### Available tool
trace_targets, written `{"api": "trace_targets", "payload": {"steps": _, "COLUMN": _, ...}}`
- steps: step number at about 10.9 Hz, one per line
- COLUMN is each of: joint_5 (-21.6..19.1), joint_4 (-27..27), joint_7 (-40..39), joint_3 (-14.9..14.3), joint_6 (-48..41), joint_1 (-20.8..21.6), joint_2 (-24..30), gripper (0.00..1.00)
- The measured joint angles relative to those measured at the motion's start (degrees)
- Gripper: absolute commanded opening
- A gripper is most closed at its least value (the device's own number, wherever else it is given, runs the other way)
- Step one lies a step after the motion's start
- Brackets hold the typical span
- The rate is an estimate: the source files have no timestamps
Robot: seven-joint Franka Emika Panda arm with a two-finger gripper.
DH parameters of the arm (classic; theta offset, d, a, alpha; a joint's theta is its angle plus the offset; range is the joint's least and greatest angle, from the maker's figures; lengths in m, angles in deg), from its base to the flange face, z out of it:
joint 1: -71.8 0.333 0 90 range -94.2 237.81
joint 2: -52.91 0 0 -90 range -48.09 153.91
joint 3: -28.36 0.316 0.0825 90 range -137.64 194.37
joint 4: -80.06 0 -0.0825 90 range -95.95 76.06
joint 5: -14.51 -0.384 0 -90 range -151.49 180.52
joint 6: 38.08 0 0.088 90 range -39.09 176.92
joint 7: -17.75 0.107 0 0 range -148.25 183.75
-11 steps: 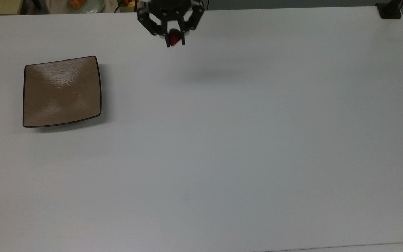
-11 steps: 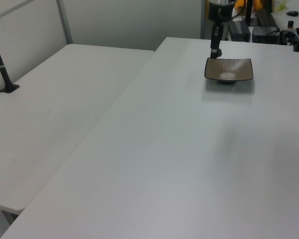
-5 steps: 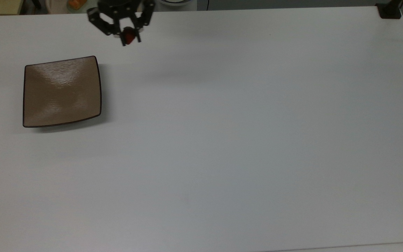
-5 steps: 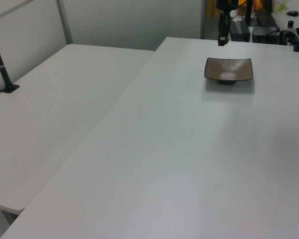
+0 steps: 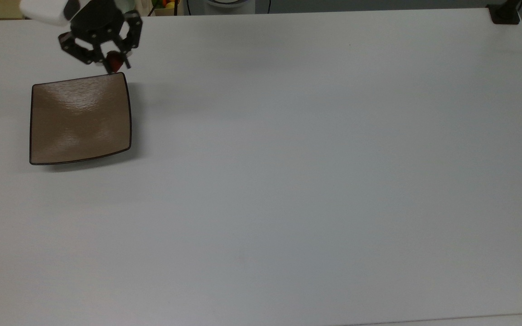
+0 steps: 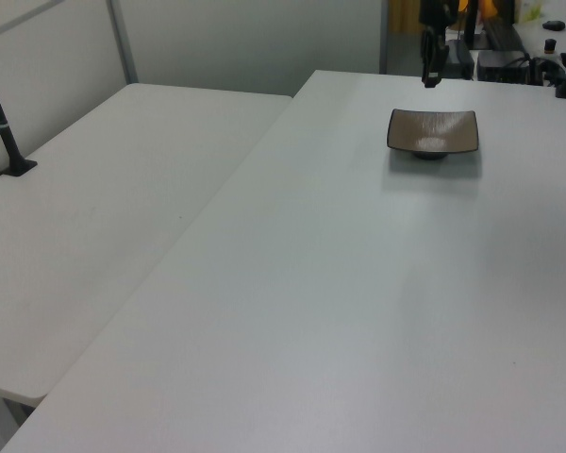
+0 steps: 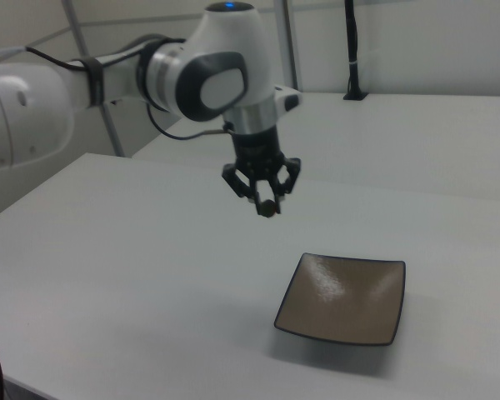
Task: Strawberries on a ceramic plate
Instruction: 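Carry the strawberry over the brown square plate, then lower the strawberry onto the plate and open the gripper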
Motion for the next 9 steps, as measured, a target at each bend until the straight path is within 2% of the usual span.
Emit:
{"api": "trace_targets", "payload": {"steps": 6, "joint_5": 1.25, "joint_4": -2.08, "joint_7": -6.25, "joint_3": -0.02, "joint_6": 13.65, "joint_1": -5.46, "joint_2": -7.89, "gripper": 0.10}}
{"api": "trace_targets", "payload": {"steps": 9, "joint_5": 4.96, "joint_4": -3.72, "joint_7": -6.65, "joint_3": -0.03, "joint_6": 19.50, "joint_1": -7.25, "joint_2": -11.56, "gripper": 0.10}}
